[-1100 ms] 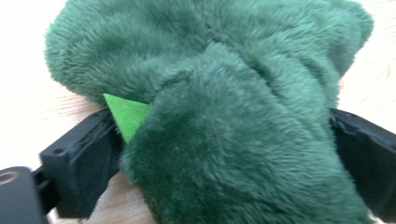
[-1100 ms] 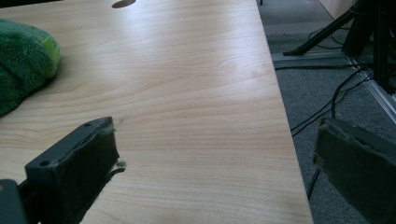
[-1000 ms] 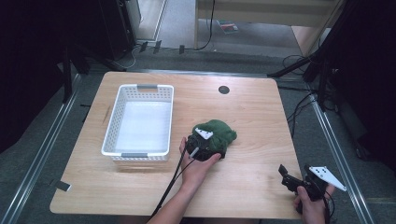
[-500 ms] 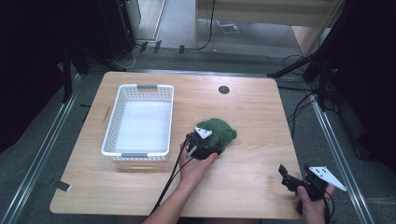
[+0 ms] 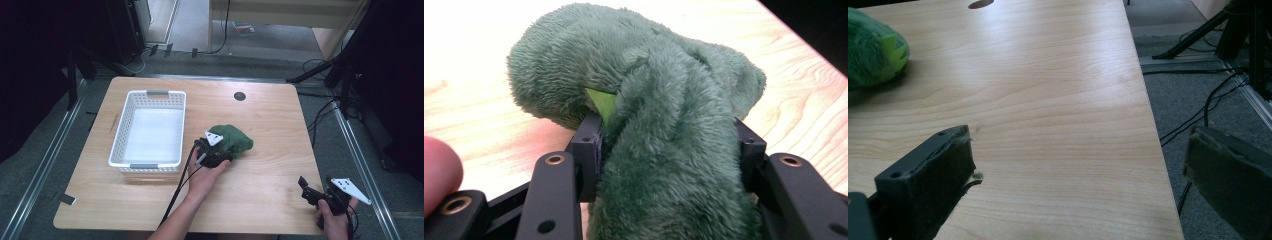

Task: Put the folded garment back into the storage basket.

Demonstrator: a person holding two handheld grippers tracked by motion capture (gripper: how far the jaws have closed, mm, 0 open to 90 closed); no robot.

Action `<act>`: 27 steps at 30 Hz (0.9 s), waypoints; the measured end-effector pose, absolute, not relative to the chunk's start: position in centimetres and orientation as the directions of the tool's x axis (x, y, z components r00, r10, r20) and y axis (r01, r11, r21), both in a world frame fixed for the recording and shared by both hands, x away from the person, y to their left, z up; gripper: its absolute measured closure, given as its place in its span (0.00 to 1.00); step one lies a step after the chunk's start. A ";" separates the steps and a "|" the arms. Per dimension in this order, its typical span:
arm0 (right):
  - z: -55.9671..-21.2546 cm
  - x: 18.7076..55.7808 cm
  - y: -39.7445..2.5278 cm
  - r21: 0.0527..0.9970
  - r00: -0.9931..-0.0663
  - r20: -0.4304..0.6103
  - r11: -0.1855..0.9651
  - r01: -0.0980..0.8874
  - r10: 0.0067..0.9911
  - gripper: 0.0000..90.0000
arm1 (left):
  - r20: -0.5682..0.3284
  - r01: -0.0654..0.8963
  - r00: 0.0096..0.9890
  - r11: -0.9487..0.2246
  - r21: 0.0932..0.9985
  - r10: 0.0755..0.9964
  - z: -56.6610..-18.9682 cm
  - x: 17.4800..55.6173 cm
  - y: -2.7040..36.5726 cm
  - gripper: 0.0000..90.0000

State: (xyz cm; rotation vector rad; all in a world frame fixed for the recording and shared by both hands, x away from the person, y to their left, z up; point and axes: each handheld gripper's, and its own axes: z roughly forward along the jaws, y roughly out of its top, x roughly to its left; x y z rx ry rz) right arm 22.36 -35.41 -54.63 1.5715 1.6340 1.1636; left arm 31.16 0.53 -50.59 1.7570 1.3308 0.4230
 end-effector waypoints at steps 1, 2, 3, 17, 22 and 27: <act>-54.6 22.4 -35.4 0.880 -0.133 0.157 -0.078 0.468 0.979 0.00 | -0.223 0.601 0.374 -0.051 0.798 0.900 -50.3 31.1 0.6 0.53; -54.6 22.4 -35.4 0.879 -0.131 0.159 -0.080 0.471 0.978 0.00 | -0.224 0.595 0.376 -0.049 0.802 0.899 -50.1 31.1 0.7 0.53; -54.6 22.4 -35.4 0.879 -0.131 0.159 -0.080 0.471 0.979 0.00 | -0.226 0.590 0.378 -0.045 0.806 0.898 -49.8 31.0 0.8 0.53; -54.6 22.4 -35.4 0.878 -0.131 0.158 -0.079 0.473 0.979 0.00 | -0.249 0.551 0.411 -0.021 0.834 0.877 -47.0 30.7 2.1 0.53; -54.6 22.4 -35.3 0.877 -0.133 0.157 -0.076 0.474 0.979 0.00 | -0.258 0.539 0.409 -0.004 0.842 0.875 -46.0 30.7 2.8 0.53; -54.6 22.4 -35.3 0.877 -0.132 0.157 -0.077 0.474 0.979 0.00 | -0.266 0.529 0.412 0.009 0.849 0.872 -45.2 30.8 3.6 0.53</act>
